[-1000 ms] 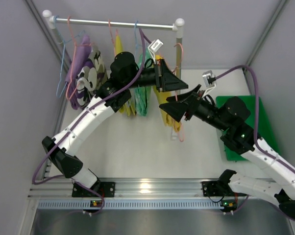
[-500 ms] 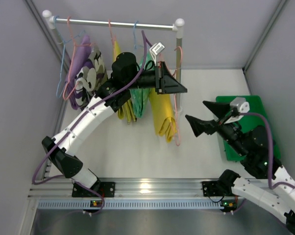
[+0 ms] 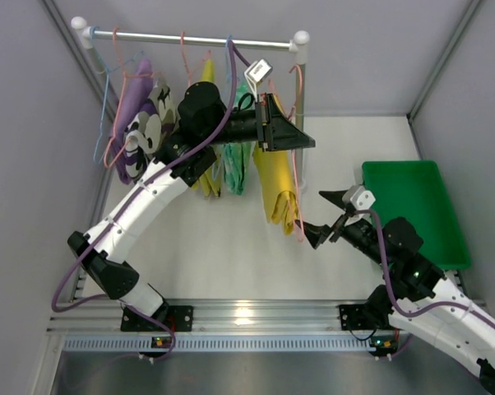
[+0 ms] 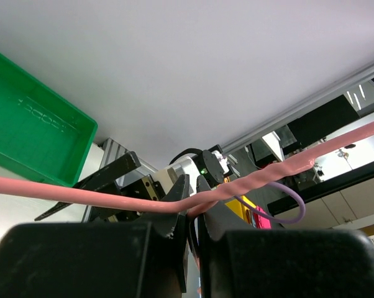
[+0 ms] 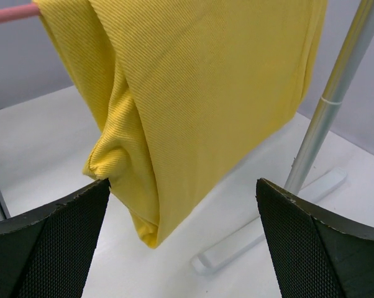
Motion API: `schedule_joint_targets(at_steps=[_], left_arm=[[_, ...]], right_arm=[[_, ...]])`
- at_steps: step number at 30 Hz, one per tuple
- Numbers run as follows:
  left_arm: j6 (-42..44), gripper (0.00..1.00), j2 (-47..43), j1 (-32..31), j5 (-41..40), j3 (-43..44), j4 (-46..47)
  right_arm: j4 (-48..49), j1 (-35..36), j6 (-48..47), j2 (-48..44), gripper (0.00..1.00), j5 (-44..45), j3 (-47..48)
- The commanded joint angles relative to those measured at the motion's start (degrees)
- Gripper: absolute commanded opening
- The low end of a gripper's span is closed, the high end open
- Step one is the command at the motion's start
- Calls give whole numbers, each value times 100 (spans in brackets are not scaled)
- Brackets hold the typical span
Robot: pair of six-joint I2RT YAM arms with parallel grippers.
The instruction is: Remove the trousers from the hanger
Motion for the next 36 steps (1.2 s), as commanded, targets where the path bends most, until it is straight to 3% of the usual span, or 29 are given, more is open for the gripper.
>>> schedule_joint_targets(at_steps=[1, 15, 19, 23, 27, 31, 36], left_arm=[[111, 0, -215, -5, 35, 445, 1099], [173, 0, -171, -5, 35, 480, 1012], [173, 0, -145, -14, 26, 498, 1020], [173, 0, -171, -14, 26, 463, 985], [155, 0, -162, -14, 17, 463, 994], [111, 0, -206, -14, 35, 384, 1055], [120, 0, -198, -14, 43, 349, 1073]], right_arm=[[787, 34, -123, 42, 99, -437, -8], [664, 350, -642, 139, 96, -1149, -87], [787, 500, -730, 218, 94, -623, -96], [1085, 500, -774, 446, 81, 0, -34], [1287, 500, -678, 613, 77, 169, 27], [1402, 500, -546, 789, 77, 169, 168], [1411, 500, -607, 711, 87, -331, 54]])
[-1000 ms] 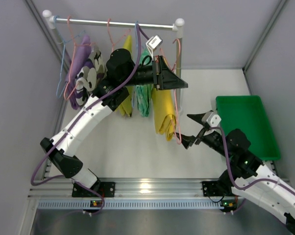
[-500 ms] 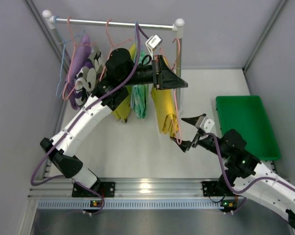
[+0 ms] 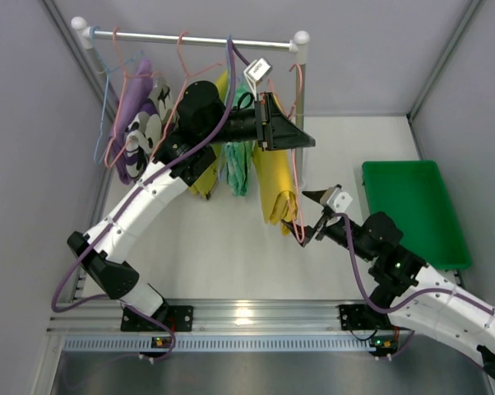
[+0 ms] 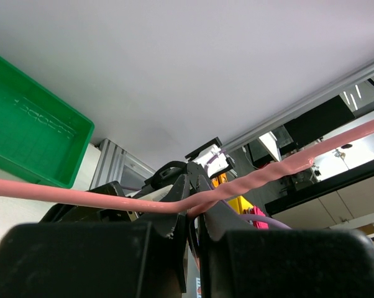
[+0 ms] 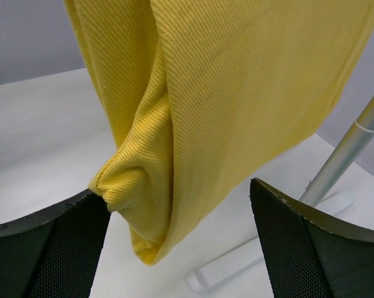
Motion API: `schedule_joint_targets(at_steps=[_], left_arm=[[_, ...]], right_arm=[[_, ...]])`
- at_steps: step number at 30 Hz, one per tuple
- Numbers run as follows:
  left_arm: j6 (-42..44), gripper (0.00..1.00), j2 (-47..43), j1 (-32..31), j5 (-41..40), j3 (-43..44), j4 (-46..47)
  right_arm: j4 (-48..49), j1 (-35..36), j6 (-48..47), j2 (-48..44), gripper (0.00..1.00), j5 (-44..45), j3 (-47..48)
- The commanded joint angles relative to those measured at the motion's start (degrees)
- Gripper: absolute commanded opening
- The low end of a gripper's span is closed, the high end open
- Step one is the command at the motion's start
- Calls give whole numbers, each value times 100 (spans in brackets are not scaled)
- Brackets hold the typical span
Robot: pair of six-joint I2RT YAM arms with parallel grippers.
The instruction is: Remove the trousers from the hanger
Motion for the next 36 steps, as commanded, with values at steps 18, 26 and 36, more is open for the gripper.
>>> schedule_joint_targets(at_steps=[18, 26, 36], left_arm=[[133, 0, -287, -16, 15, 116, 1073], [-78, 0, -340, -16, -20, -323, 1231], [-69, 0, -419, -51, 6, -455, 1258]], right_arm=[[934, 104, -6, 170, 57, 964, 272], [1128, 104, 152, 406, 73, 631, 668], [1348, 87, 99, 724, 37, 1149, 809]])
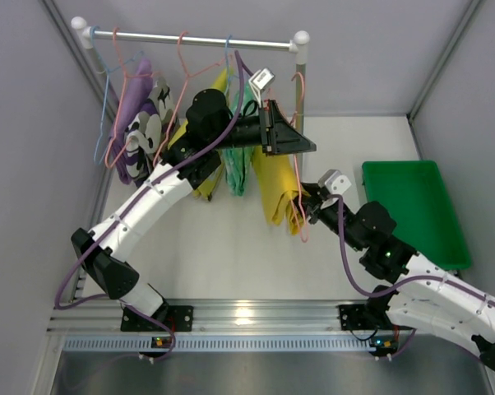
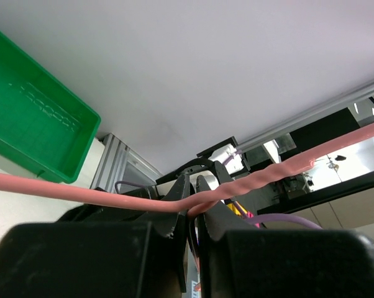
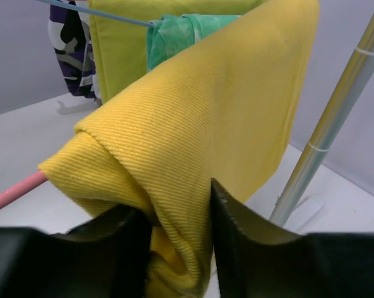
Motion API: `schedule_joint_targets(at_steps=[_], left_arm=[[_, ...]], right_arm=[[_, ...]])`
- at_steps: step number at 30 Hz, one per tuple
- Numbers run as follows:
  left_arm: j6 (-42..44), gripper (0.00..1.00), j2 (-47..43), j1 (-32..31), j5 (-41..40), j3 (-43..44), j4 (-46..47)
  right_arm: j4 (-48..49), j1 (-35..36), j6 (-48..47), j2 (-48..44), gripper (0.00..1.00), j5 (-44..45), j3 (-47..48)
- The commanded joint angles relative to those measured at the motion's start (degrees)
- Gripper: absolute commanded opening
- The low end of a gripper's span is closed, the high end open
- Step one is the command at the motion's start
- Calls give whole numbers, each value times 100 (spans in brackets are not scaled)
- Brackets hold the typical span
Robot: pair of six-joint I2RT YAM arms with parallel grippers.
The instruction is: Remove the trousers from the hanger
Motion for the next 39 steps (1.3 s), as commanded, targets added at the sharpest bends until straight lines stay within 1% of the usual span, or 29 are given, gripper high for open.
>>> schedule_joint_targets(at_steps=[1, 2, 5, 7, 8, 10, 11, 14, 16, 19, 23, 29, 35, 39], left_arm=[[156, 0, -435, -51, 135, 61, 950], [191, 0, -452, -51, 144, 8, 949], [314, 0, -558, -43, 179, -255, 932], [463, 0, -637, -43, 258, -414, 949], [690, 0, -672, -51, 276, -545, 906], [1024, 0, -768, -51, 188, -660, 512], [1339, 0, -812, -51, 162, -791, 362], [1754, 0, -883, -51, 47, -1011, -140], [1939, 0, -936, -51, 12, -1091, -332], [2439, 0, -988, -51, -84, -1249, -649], [2766, 0, -1094, -51, -181, -1574, -878], [3074, 0, -1050, -51, -278, -1820, -1046], [3083, 0, -866, -69, -278, -1865, -1020], [3057, 0, -760, -95, -234, -1917, -993]], right_arm=[[688, 50, 43, -98, 29, 373, 306], [653, 50, 51, -134, 12, 425, 315], [407, 41, 69, -327, 0, 609, 438], [109, 41, 78, -432, 0, 628, 666], [3, 41, 130, -502, 0, 610, 788], [-181, 41, 139, -573, 0, 514, 1184], [-252, 32, 165, -565, 0, 453, 1481], [-489, 6, 236, -477, 0, 373, 2070], [-543, 6, 245, -450, 0, 294, 2300], [-640, -12, 324, -398, 0, 153, 2731], [-666, -135, 333, -389, 0, 276, 3223], [-903, -688, 394, -477, 0, 443, 3821], [-1193, -1417, 429, -679, 0, 628, 4295], [-1395, -1953, 421, -872, 0, 829, 4437]])
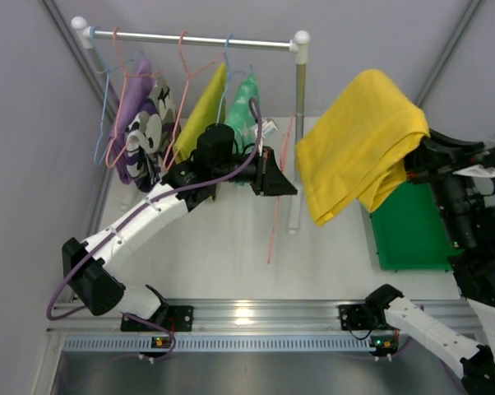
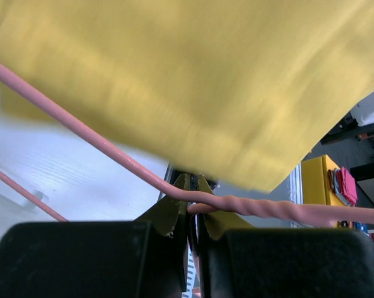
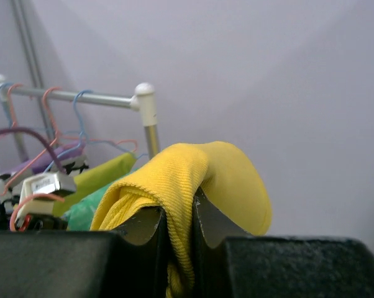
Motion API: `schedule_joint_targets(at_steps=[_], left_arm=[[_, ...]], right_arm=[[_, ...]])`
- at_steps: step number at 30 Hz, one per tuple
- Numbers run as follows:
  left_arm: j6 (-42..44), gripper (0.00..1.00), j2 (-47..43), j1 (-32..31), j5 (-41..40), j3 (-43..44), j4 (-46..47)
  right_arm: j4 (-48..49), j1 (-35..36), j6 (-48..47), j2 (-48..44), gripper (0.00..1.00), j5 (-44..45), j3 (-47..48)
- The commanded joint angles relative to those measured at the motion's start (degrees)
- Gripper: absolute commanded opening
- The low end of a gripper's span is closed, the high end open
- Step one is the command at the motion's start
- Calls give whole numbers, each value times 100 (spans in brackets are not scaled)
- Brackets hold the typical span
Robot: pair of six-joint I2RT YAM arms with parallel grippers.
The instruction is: Remove the trousers from the hanger
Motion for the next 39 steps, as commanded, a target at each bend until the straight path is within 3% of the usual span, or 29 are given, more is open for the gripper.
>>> schedule_joint_targets(at_steps=[1, 4, 10, 13, 22, 33, 39], left_arm=[[136, 0, 44, -23, -2, -99, 41], [93, 0, -17, -67, -37, -274, 102], [118, 0, -123, -76, -125, -380, 76], [215, 0, -245, -85, -213, -380, -91], [347, 0, -439, -76, -415, -468, -241], [154, 0, -466, -58, -372, -503, -38], [31, 0, -413, -58, -292, -503, 128]], right_arm=[[958, -500, 51, -480, 0, 340, 588], [783, -904, -45, -692, 0, 419, 536], [423, -1345, -833, -938, 0, 1743, 167], [553, -1389, -1544, -1000, 0, 2621, -472], [1239, -1416, -2927, -1316, 0, 3810, -2196], [1379, -2338, -3507, -1668, 0, 3979, -2918], [1407, -2365, -3553, -1335, 0, 3795, -3252]])
